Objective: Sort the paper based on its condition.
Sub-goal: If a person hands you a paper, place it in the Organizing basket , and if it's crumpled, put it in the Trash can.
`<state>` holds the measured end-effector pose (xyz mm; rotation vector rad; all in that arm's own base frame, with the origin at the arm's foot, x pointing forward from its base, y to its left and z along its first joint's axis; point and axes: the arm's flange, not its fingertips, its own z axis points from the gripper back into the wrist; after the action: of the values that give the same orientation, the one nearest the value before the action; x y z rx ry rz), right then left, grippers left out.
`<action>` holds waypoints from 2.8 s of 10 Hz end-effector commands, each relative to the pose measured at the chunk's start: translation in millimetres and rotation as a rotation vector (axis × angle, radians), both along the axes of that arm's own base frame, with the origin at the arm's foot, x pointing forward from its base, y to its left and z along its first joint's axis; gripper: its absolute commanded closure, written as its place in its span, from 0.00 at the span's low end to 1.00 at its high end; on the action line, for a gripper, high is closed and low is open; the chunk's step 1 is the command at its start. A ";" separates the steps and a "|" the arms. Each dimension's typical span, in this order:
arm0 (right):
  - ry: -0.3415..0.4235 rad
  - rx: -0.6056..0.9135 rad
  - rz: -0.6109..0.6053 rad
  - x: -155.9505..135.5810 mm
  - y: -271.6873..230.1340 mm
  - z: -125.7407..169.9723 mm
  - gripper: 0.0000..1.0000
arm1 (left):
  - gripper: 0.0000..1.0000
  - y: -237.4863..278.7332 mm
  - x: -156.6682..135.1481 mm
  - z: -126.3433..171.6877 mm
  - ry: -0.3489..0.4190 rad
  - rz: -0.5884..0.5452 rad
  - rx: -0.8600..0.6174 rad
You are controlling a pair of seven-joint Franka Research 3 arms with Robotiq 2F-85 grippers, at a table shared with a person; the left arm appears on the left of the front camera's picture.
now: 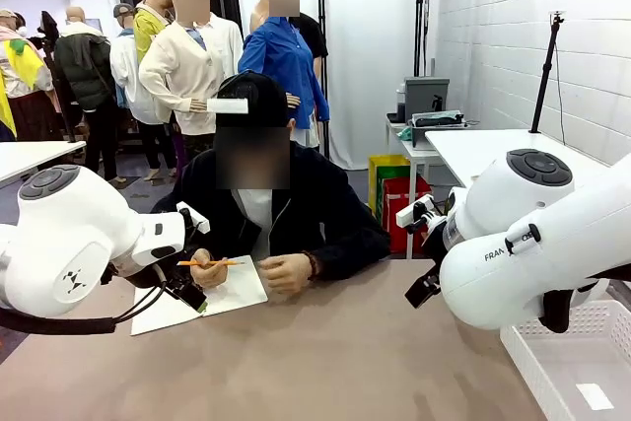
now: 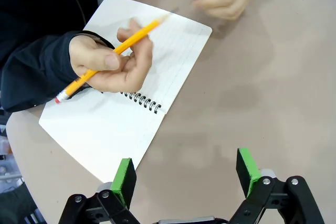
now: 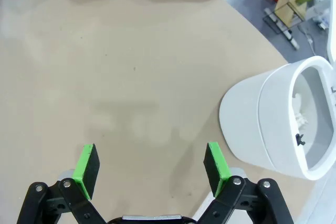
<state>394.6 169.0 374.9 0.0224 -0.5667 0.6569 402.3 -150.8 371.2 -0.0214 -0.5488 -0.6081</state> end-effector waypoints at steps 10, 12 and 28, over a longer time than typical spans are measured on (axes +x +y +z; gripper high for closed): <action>0.000 0.001 0.000 0.1 -0.1 0.0 0.00 | 0.00 0.4 0.2 0.0 0.000 0.001 0.000; 0.000 0.000 0.000 0.0 0.0 0.0 0.00 | 0.00 -0.2 -0.1 0.0 0.000 0.000 0.000; 0.047 0.057 0.200 -35.9 140.4 154.0 0.00 | 0.00 25.0 -99.5 173.9 0.059 -0.122 -0.063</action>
<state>352.4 305.8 538.1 0.1327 -0.5297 0.8418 306.5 -119.5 543.4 -0.1088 -0.5094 -0.7124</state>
